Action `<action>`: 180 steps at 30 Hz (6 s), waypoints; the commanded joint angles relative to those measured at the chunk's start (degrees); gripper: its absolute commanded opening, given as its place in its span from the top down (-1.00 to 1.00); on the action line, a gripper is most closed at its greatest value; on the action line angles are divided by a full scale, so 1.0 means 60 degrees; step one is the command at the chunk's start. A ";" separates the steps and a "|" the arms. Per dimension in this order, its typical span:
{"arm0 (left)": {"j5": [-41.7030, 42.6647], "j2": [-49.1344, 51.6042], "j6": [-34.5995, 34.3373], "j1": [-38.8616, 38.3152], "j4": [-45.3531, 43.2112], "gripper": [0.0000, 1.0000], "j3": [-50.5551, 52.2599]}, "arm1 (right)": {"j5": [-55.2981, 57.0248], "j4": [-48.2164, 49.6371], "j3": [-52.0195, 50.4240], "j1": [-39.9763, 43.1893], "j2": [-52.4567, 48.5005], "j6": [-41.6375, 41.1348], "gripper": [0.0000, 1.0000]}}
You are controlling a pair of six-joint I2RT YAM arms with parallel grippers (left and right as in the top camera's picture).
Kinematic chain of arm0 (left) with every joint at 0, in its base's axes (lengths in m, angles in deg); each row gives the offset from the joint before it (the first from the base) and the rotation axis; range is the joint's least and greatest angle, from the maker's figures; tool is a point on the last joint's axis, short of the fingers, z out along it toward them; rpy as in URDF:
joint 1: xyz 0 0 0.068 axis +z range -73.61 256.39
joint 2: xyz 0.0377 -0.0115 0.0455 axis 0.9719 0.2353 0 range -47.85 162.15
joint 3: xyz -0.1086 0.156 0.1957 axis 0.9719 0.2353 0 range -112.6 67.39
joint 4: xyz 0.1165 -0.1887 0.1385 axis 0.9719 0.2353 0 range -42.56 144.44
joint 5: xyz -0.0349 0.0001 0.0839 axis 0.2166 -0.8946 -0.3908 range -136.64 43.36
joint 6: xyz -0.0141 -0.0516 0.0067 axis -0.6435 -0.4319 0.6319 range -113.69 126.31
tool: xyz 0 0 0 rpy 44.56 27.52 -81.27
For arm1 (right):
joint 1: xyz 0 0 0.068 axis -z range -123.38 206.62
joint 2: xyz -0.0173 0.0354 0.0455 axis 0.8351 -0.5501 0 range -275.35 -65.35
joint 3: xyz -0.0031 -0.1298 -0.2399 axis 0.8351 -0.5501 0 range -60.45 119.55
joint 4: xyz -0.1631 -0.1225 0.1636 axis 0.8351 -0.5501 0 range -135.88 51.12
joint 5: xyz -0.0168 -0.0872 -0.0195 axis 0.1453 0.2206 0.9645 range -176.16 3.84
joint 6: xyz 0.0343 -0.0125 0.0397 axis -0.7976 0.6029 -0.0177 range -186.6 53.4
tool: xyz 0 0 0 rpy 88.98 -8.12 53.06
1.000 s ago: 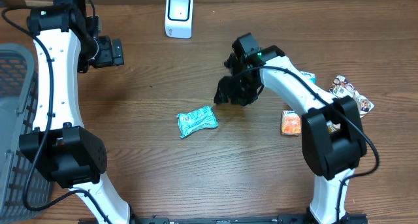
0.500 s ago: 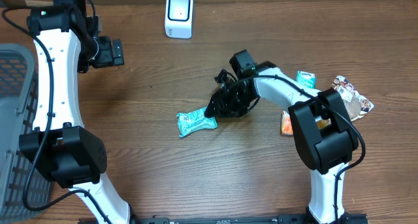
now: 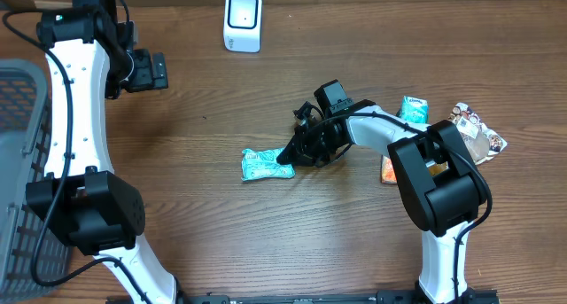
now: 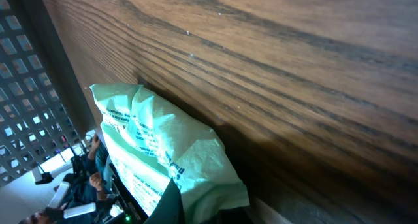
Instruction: Scan the item barcode
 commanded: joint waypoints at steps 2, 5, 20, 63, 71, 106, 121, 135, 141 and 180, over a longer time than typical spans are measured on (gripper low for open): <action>0.0040 -0.0262 0.0102 -0.0011 -0.0007 -0.99 0.0000 | 0.0299 0.0117 -0.0222 -0.0080 -0.0098 -0.0182 0.92; 0.0040 -0.0262 0.0102 -0.0011 -0.0007 -0.99 0.0000 | 0.0135 0.0164 -0.0189 -0.0007 0.0248 0.0025 0.92; 0.0040 -0.0262 0.0102 -0.0011 -0.0007 -0.99 0.0000 | 0.1421 -0.0969 -0.0138 -0.0007 0.6991 0.0783 0.92; 0.0040 -0.0262 0.0102 -0.0011 -0.0007 -0.99 0.0000 | 1.1413 1.1063 0.5952 -0.1785 -0.2889 1.5456 0.92; 0.0040 -0.0262 0.0102 -0.0011 -0.0007 -0.99 0.0000 | 1.1122 1.1089 0.5952 -0.1523 -0.3435 1.6079 0.92; 0.0040 -0.0262 0.0102 -0.0011 -0.0007 -0.99 0.0000 | 1.5642 0.5271 0.5949 -0.2703 0.0117 0.9610 0.92; 0.0040 -0.0262 0.0102 -0.0011 -0.0007 -0.99 0.0000 | 0.7442 -0.5512 0.5519 -0.1887 0.2098 0.1104 0.92; 0.0040 -0.0262 0.0102 -0.0011 -0.0007 -0.99 0.0000 | 0.8823 -0.7304 0.2721 0.0896 0.2116 -0.0831 0.92; 0.0040 -0.0262 0.0102 -0.0011 -0.0007 -1.00 0.0000 | 1.0222 -0.8561 0.2714 0.1421 0.2171 -0.1220 0.92; 0.0040 -0.0262 0.0102 -0.0011 -0.0007 -0.99 0.0000 | 0.5351 -0.7526 0.2900 0.1523 1.1278 0.2014 -1.00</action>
